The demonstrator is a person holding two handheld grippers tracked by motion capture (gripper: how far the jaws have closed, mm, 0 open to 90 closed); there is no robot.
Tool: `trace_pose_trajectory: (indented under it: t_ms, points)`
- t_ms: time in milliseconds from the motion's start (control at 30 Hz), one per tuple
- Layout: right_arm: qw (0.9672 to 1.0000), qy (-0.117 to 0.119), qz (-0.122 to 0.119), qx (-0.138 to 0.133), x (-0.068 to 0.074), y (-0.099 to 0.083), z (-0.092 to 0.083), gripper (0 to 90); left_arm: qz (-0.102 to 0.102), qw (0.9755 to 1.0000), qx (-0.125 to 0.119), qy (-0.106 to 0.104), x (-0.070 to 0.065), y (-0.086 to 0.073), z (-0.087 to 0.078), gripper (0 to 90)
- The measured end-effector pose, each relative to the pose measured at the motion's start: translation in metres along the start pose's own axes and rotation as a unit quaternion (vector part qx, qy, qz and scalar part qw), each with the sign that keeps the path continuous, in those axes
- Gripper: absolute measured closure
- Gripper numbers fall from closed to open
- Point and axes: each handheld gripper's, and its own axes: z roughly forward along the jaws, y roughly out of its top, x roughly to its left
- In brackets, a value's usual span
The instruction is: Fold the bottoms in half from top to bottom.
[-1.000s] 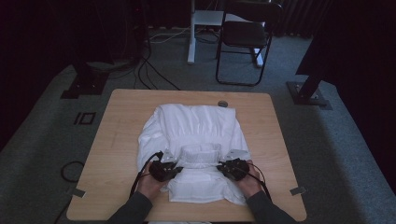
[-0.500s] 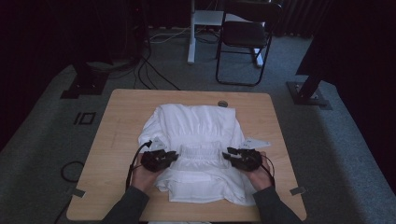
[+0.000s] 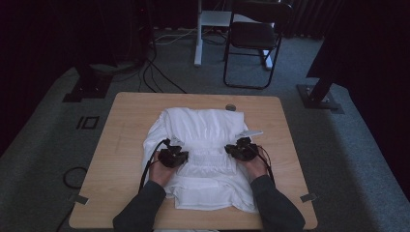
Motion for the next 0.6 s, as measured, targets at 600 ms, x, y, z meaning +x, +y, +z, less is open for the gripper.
trace_pose_trajectory:
  t_ms: [600]
  points:
    - [0.9968,0.028,-0.064,-0.039,0.036,0.000,-0.041,70.7,0.077,0.9943,0.002,-0.074,-0.043,-0.044,-0.021,79.4]
